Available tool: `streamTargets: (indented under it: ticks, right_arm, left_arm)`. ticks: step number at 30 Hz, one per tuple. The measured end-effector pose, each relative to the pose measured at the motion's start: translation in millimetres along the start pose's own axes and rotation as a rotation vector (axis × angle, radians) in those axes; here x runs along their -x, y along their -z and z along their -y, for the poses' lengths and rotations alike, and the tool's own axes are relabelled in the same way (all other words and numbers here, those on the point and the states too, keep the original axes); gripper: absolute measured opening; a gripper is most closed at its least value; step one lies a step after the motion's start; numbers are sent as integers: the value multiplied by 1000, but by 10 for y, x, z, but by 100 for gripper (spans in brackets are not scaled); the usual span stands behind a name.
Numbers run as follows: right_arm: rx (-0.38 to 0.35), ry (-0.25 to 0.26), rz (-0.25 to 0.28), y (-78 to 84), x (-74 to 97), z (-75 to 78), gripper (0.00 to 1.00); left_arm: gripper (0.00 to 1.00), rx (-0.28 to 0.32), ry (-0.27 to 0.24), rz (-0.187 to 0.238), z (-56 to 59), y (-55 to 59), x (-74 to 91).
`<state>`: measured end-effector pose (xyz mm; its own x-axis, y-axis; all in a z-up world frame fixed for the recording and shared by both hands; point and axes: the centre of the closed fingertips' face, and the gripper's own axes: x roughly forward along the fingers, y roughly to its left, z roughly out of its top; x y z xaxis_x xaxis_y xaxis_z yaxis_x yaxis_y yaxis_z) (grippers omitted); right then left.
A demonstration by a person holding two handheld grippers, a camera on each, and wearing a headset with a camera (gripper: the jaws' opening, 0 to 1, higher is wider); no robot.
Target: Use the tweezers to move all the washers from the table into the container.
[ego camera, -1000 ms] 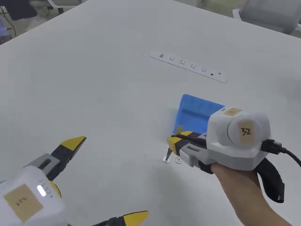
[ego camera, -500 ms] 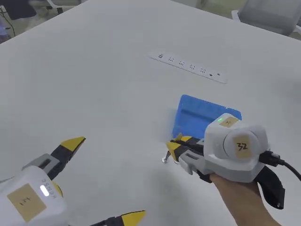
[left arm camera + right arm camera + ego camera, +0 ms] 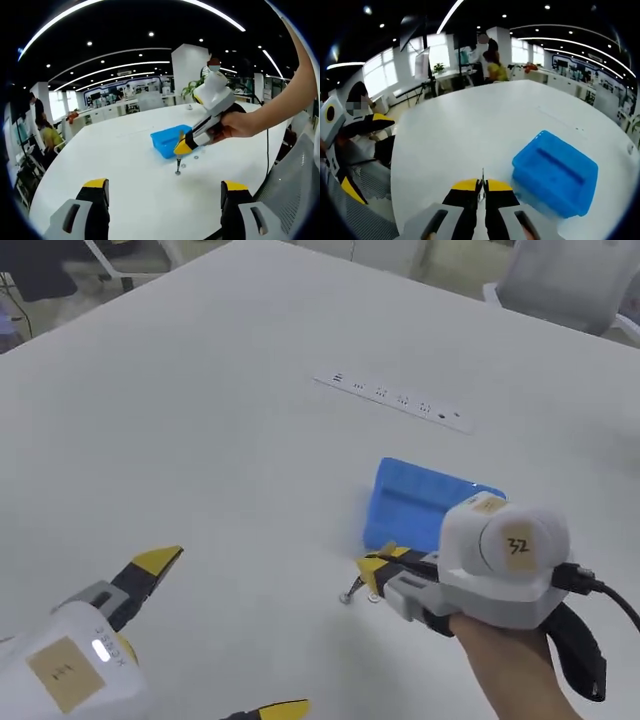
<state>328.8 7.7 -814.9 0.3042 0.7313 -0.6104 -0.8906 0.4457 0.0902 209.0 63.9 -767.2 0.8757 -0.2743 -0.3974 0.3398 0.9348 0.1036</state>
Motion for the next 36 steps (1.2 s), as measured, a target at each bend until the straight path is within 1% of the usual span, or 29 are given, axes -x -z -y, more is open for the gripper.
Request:
streamTargets:
  ticks: [7,11,14,17,20,23,24,30,32,34,36]
  right_arm:
    - [-24,-8,28,-118,124,-14,0]
    - [4,-5,31,-195,224,-18,0]
    - [37,7,41,-277,305,5,0]
    - [51,18,58,-369,376,42,0]
    - [58,39,81,-475,434,116,0]
    - [58,61,94,-541,453,195,0]
    - [57,68,95,-556,453,224,0]
    - [70,109,100,-615,451,329,0]
    - [74,121,94,-634,436,363,0]
    - [71,135,88,-640,418,424,0]
    - [62,145,94,-653,415,460,0]
  left_arm:
    - [95,3,7,-2,9,16,-2]
    - [96,4,9,0,13,15,-1]
    - [97,8,8,13,12,-8,3]
    - [96,5,10,8,18,1,-1]
    - [96,-3,8,5,20,4,-3]
    - [96,-5,7,12,19,-8,-2]
    - [97,-3,12,5,29,2,-4]
    - [97,-9,14,-2,30,17,-9]
    - [97,-14,15,-7,35,28,-13]
    - [97,-19,16,-12,40,36,-15]
    - [96,-22,15,-13,38,40,-16]
